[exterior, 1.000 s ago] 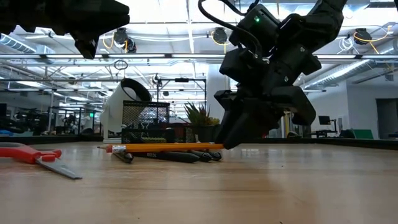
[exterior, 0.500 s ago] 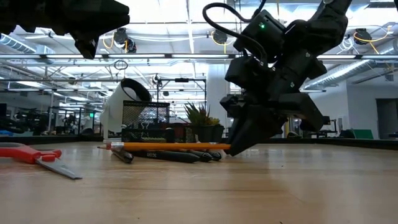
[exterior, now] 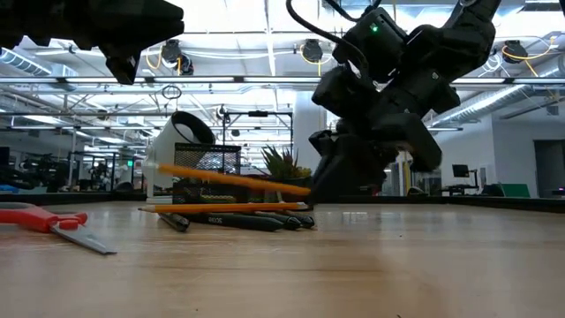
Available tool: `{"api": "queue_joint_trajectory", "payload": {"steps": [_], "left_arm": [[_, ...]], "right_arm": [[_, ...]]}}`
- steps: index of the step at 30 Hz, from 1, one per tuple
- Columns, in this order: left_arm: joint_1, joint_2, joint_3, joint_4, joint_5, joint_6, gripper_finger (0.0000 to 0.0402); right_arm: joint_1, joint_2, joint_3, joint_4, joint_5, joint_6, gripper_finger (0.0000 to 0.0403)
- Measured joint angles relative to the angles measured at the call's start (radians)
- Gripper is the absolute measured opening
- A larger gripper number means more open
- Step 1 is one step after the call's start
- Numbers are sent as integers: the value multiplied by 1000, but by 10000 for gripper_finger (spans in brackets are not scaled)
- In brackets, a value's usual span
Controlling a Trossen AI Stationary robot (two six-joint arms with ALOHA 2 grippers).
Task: Pick and place office supplies into organizer
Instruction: Put the orange pencil into the black desk organizer
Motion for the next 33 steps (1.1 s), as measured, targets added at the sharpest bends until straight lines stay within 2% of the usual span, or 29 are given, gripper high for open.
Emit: {"api": "queue_joint_trajectory", "payload": {"steps": [4,9,15,20,24,27,30,33], "left_arm": [[7,0,0,8,-2,-16,76],[22,0,0,164,-115,6,76],[24,0,0,264,-174,86,78],[21,-11,0,306,-186,101,108],[-40,-53,0,230,-235,103,158],[-108,-99,0,141,-353,120,190],[-176,-131,0,35,-461,149,207],[-213,-142,0,-7,-496,127,211]], "right_arm": [[9,0,0,78,1,98,23],[21,0,0,173,2,188,29],[24,0,0,236,58,235,22],[22,0,0,267,87,289,28],[23,-5,0,266,108,298,25],[25,-6,0,267,132,297,22],[24,-6,0,269,136,286,25],[24,-6,0,292,135,274,28]]}}
